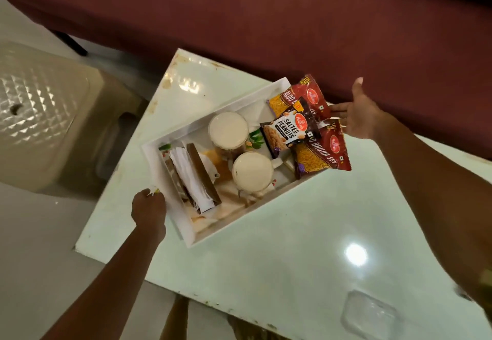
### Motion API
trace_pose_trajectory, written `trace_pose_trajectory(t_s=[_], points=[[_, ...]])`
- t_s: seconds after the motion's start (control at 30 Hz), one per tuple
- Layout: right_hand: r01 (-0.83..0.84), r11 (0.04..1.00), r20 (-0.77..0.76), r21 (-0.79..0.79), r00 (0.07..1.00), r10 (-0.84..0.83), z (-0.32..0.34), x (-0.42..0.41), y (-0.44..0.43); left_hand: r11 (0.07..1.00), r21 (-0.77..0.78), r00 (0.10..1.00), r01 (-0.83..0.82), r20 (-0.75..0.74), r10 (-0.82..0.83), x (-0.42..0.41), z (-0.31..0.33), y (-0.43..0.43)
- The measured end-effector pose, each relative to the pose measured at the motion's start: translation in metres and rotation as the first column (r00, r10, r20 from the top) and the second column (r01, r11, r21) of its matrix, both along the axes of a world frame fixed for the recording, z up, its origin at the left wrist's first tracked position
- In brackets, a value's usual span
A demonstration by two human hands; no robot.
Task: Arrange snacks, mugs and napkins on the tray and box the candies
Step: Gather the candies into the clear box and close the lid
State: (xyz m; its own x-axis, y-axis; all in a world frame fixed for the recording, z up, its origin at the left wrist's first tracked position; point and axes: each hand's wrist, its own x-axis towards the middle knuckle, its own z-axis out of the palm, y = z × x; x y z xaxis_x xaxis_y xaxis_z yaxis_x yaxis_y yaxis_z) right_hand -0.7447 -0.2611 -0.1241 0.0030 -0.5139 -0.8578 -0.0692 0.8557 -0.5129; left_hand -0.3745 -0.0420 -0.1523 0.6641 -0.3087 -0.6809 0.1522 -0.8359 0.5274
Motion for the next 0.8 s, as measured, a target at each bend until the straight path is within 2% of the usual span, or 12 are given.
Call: trace_pose_trajectory(t_s=[0.1,0.2,0.27,0.5,0.6,0.8], points=[[-0.068,0.996,0.062,0.059,0.996,0.065,-0.012,0.003,-0.007,0.996,-0.018,0.994,-0.088,-0.063,0.087,0.004,-0.005,0.001],[-0.042,0.997,0.058,0.068,0.998,0.038,-0.021,0.004,-0.01,0.992,-0.047,0.989,-0.12,-0.094,0.115,0.004,-0.008,0.0],[-0.041,0.997,0.038,0.061,0.999,0.039,-0.025,0.003,-0.011,0.991,-0.081,0.99,-0.106,-0.098,0.098,0.005,-0.011,0.002],[-0.245,0.968,-0.076,0.058,0.965,0.249,-0.023,-0.006,0.009,0.994,-0.105,0.999,-0.009,-0.036,0.005,0.015,-0.008,0.005],[-0.201,0.979,-0.063,0.033,0.977,0.202,-0.014,-0.019,0.03,0.992,-0.123,0.999,0.04,-0.019,-0.043,0.018,0.004,0.002],[0.041,0.998,-0.103,-0.042,0.994,-0.045,0.028,-0.052,0.102,0.961,-0.171,0.976,0.217,0.052,-0.211,0.018,0.047,-0.011]])
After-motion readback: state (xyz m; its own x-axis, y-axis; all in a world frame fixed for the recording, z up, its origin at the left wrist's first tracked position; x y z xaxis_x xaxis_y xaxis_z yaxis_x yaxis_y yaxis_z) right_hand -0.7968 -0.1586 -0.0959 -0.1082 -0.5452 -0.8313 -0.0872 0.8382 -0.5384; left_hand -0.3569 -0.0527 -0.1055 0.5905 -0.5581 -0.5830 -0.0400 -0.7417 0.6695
